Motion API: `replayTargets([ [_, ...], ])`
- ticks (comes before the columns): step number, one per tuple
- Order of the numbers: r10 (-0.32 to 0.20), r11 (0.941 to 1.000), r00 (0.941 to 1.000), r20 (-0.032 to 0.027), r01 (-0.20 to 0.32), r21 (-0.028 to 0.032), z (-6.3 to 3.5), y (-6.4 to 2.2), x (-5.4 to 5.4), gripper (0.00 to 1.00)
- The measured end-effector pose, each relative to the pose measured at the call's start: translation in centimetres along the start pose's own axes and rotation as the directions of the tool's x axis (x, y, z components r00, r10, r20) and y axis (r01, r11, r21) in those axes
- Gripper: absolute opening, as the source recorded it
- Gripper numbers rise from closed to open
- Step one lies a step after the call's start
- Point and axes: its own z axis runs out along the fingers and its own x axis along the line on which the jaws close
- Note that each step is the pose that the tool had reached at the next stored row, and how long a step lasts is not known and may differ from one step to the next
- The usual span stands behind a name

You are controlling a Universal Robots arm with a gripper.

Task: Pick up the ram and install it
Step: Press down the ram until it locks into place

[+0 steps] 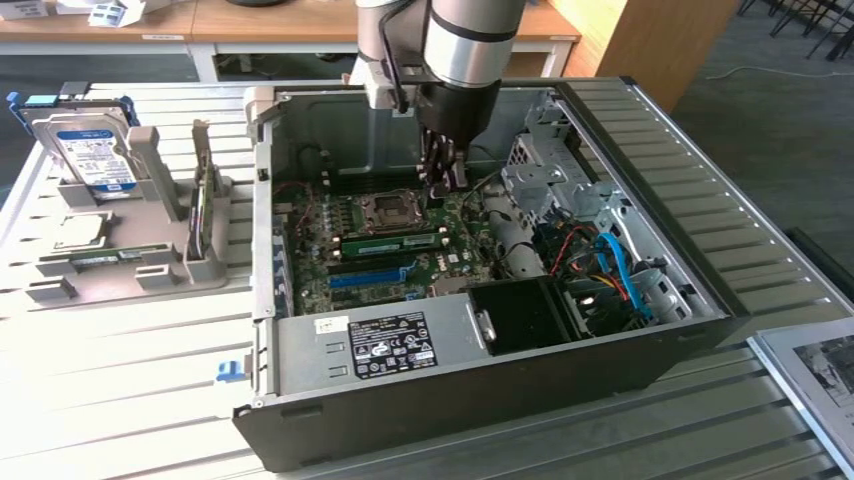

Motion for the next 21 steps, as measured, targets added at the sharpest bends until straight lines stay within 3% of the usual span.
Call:
replayTargets([
  [21, 0.0, 1.0, 1.0, 0.0, 0.0, 0.0011, 2.64, -0.09, 0.0, 0.1],
])
